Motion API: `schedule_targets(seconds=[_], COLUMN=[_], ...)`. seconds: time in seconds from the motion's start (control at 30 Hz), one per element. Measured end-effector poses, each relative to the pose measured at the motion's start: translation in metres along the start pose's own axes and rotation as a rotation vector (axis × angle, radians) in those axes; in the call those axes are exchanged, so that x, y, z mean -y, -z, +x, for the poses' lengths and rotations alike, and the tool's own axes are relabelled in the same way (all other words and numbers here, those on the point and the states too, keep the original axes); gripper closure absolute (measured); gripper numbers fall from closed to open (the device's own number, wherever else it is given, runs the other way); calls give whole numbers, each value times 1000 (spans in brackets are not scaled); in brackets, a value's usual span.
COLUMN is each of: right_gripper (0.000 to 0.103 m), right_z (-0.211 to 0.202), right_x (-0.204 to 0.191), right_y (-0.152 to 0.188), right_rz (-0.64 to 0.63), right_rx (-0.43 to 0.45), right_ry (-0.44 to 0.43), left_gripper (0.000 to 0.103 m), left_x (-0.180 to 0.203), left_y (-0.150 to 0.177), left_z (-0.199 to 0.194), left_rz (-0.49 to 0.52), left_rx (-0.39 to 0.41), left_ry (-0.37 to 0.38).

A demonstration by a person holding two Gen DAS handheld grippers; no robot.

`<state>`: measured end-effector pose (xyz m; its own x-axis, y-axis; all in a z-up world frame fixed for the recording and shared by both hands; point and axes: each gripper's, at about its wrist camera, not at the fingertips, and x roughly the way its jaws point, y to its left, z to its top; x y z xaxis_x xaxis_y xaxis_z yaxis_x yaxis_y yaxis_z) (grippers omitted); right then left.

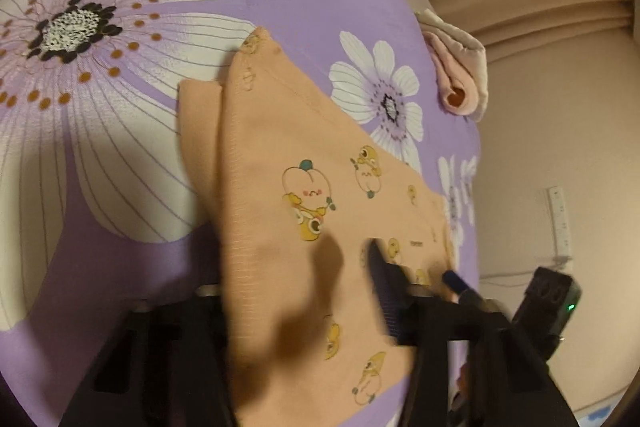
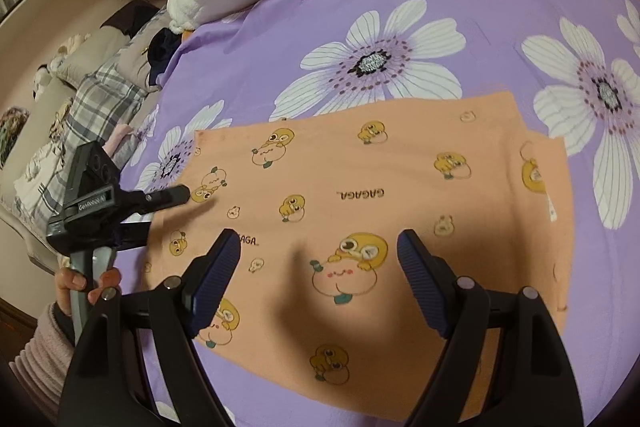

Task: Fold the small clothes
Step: 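Close the left gripper on the shirt's side edge while the right gripper grasps it too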

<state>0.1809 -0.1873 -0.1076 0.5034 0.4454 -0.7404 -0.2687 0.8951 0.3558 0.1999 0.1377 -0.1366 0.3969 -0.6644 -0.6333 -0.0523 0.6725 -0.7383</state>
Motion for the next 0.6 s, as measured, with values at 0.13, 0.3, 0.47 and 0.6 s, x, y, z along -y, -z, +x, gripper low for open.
schedule_targets(seconds=[0.13,0.3,0.47,0.6], right_gripper=[42,73,86,86], right_z=[11,47,91,102], right_x=[-9,-22,-24,-27], right_y=[-11,-29,-45,-49], right_rz=[-55,-120,-103,-111], right_rx=[-5,-47,-85,-108], right_ry=[31,100,136,168], left_gripper=[90,94,94,94], left_x=[-3,21,46,55], left_y=[2,5,6,6], left_z=[-6,-17,-20,-18], left_rz=[-21,62,140,160], left_rx=[30,68,68,61], left_ry=[-55,-91,-121,-144])
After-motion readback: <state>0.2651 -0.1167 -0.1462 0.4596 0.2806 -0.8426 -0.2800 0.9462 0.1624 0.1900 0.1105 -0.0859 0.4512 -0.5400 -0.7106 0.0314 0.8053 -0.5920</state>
